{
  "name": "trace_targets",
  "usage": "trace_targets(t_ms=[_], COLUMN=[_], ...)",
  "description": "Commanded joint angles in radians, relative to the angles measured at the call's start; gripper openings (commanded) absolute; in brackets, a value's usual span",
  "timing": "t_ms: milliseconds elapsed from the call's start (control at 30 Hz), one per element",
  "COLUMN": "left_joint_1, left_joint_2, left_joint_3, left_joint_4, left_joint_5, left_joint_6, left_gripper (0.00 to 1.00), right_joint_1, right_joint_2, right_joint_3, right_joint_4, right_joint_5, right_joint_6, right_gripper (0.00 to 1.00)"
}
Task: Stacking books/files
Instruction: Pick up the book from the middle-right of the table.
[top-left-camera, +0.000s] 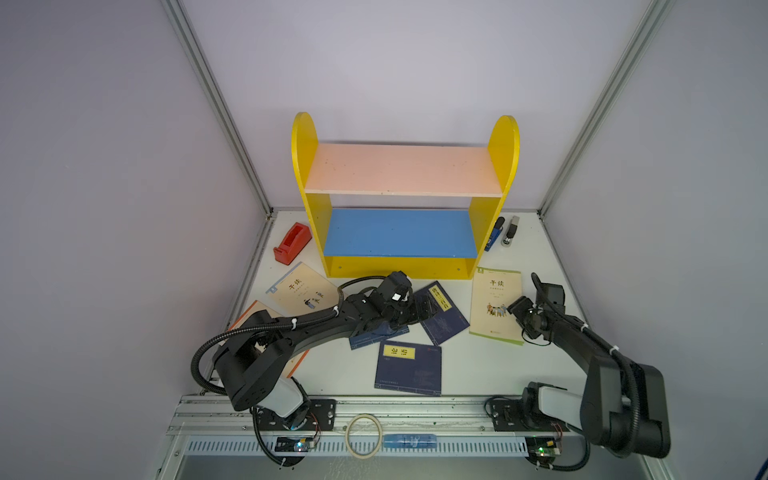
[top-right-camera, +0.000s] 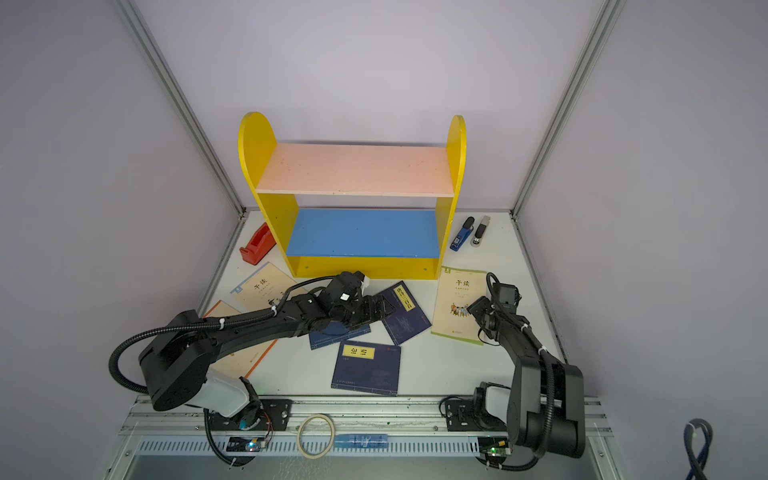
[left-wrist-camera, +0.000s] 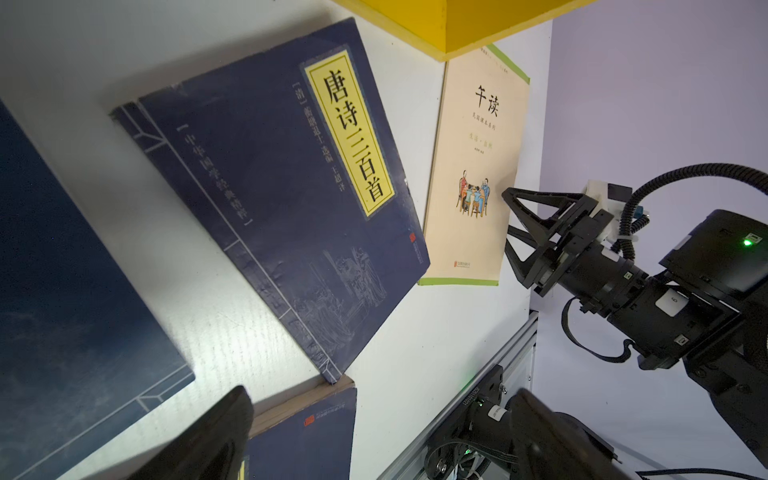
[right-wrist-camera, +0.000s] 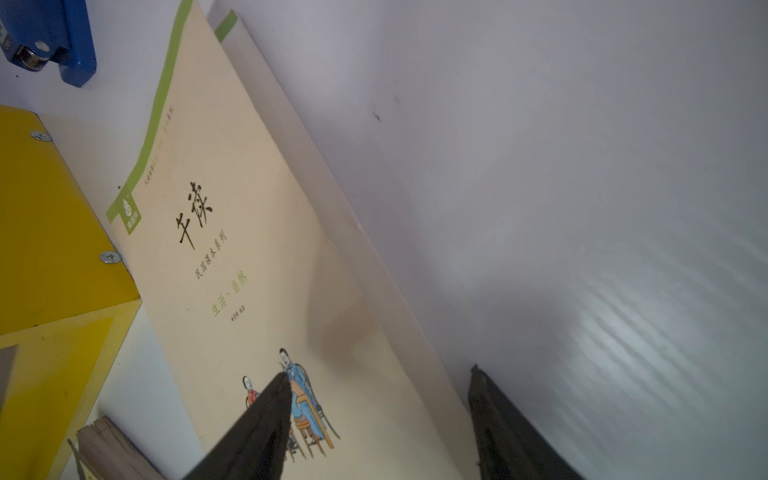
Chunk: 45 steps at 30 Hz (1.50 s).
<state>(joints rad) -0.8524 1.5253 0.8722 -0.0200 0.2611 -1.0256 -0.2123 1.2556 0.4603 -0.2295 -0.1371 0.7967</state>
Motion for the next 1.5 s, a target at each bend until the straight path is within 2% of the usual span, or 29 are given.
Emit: trace_targets(t_ms=[0,100,167,400,533,833,1067,1267,1467], left_joint_1=[-0.006,-0.013,-0.017,-0.016,-0.014,-0.025,-0.044,-0.043,-0.045], left_joint_2=[0.01,0.033,0.059,0.209,0.321,0.55,0.671,0.801,0.841], left_joint_3=[0.017,0.05,0.077,0.24,0.372,0.631,0.747,0.855,0.863], left_joint_4=[0.026,0.004,-0.007,-0.084,-0.147,-0.235,-0.241,-0.279,-0.249], left_joint_5=[0.007,0.001,0.003,0.022,0.041,0.12,0.114,0.14,0.192], left_joint_6=[-0.001,0.012,0.019,0.079,0.137,0.247,0.301,0.308,0.277], left_gripper=[0.99,1.0,1.0,1.0,0.96,0.91,0.89,0.89,0.89], right_joint_1=[0.0,0.0,0.001,0.0,0.0,0.001,0.0,0.0,0.001], right_joint_2=[0.023,0.034,0.033,0.022,0.024,-0.037,-0.077,-0.057,-0.027], right_joint_3=[-0.005,-0.006,-0.017,-0.057,-0.06,-0.08,-0.101,-0.108,-0.115], right_joint_4=[0.065,0.073,0.089,0.129,0.124,0.096,0.104,0.13,0.165], right_joint_5=[-0.057,-0.072,-0.086,-0.091,-0.087,-0.011,0.002,-0.023,-0.033], right_joint_6=[0.018,0.02,0.03,0.063,0.059,0.063,0.071,0.075,0.081], right_gripper=[0.56,0.37,0.3,0.3,0.3,0.3,0.3,0.3,0.3])
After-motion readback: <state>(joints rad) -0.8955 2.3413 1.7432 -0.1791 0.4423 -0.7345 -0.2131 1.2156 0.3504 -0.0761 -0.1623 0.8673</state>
